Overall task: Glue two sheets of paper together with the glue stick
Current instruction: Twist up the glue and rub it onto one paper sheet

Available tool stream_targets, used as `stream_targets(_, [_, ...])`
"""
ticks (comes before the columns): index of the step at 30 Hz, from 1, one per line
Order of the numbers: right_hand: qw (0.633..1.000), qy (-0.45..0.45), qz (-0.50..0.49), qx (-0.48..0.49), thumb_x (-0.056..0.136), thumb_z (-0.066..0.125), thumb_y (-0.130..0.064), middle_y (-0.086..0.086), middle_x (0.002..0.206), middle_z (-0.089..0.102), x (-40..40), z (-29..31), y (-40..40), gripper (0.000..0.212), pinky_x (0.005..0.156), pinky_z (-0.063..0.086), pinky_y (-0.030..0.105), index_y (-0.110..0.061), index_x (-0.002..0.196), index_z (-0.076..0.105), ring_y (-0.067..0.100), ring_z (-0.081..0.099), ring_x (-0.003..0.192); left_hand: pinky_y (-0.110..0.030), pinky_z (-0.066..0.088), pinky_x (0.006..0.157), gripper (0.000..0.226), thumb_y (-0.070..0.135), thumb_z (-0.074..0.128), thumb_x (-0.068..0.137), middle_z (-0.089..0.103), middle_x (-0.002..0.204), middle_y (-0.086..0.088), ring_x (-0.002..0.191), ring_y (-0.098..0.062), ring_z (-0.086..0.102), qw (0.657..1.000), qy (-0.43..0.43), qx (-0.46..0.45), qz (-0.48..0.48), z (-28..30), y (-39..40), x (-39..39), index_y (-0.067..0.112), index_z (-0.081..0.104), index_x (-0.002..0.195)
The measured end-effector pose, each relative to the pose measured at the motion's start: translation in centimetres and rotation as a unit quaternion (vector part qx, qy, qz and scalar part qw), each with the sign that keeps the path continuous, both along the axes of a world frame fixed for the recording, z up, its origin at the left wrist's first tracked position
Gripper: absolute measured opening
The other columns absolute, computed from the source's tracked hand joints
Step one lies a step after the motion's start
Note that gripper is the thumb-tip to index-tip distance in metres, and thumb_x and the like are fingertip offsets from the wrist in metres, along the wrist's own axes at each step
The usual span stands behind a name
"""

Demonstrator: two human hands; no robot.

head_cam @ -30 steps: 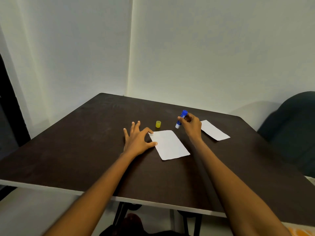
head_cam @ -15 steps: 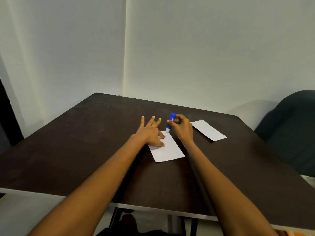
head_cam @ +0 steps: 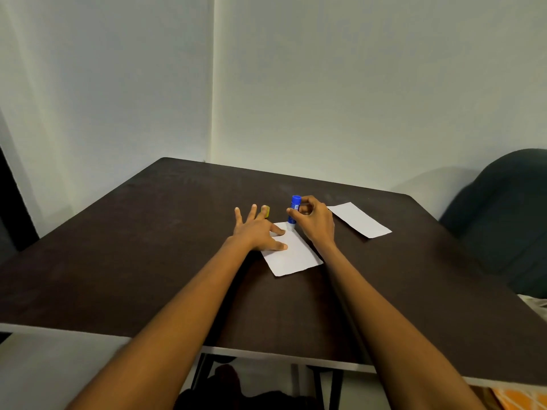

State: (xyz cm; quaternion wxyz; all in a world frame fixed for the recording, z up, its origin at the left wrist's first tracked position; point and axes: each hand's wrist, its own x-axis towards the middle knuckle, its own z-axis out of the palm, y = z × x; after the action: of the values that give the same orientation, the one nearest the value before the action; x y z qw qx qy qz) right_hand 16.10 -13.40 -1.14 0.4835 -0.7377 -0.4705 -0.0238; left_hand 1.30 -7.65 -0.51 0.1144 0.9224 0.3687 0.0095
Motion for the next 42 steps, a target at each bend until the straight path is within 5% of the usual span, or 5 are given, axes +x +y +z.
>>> stream_targets(6, [1.0,-0.009,-0.006,-0.005,0.079,0.072,-0.036,0.008,0.092,0.071,-0.2,-0.1,-1.7,0.041,0.077,0.052,0.032,-0.011,0.11,0.064,0.019,0.065,0.085,-0.063,-0.018,0.106,0.056,0.063,0.049,0.082,-0.005,0.159,-0.007,0.144,-0.032,-0.013,0.999,-0.009,0.004,0.036,-0.6,-0.9,0.1,0.042,0.043,0.134])
stream_targets(20, [1.0,-0.013,-0.021,-0.009,0.077,0.073,-0.038,0.004,0.092,0.071,0.4,-0.2,-6.2,0.039,0.065,0.039,0.012,-0.015,0.107,0.064,0.01,0.06,0.078,-0.065,-0.015,0.106,0.055,0.061,0.045,0.085,0.001,0.158,-0.012,0.145,-0.034,-0.008,0.995,0.024,0.06,0.081,-0.4,-2.8,0.4,0.038,0.043,0.135])
stream_targets(32, [0.999,0.0,-0.029,-0.016,0.079,0.073,-0.034,0.008,0.091,0.072,1.1,0.1,-9.5,0.039,0.087,0.052,0.04,-0.012,0.11,0.064,0.023,0.065,0.089,-0.066,-0.008,0.108,0.058,0.06,0.038,0.089,0.004,0.158,-0.012,0.145,-0.034,-0.003,0.99,0.034,0.089,0.109,-0.2,-4.7,0.1,0.03,0.041,0.138])
stream_targets(37, [0.998,0.039,-0.052,0.028,0.078,0.073,-0.034,0.004,0.087,0.072,0.9,0.5,-10.1,0.031,0.076,0.051,0.033,-0.013,0.1,0.066,0.017,0.066,0.083,-0.063,0.0,0.111,0.053,0.043,0.054,0.088,0.025,0.153,-0.012,0.144,-0.029,0.015,0.982,-0.086,0.12,0.115,-0.5,-6.4,0.5,0.015,0.045,0.132])
stream_targets(42, [0.996,0.052,-0.052,0.043,0.078,0.074,-0.032,0.008,0.09,0.072,0.7,1.1,-9.4,0.035,0.078,0.051,0.035,-0.009,0.103,0.065,0.021,0.065,0.085,-0.045,0.012,0.115,0.026,0.011,0.047,0.091,0.051,0.129,-0.003,0.125,-0.019,0.045,0.971,-0.211,0.075,-0.085,1.0,-6.7,0.9,0.019,0.059,0.112])
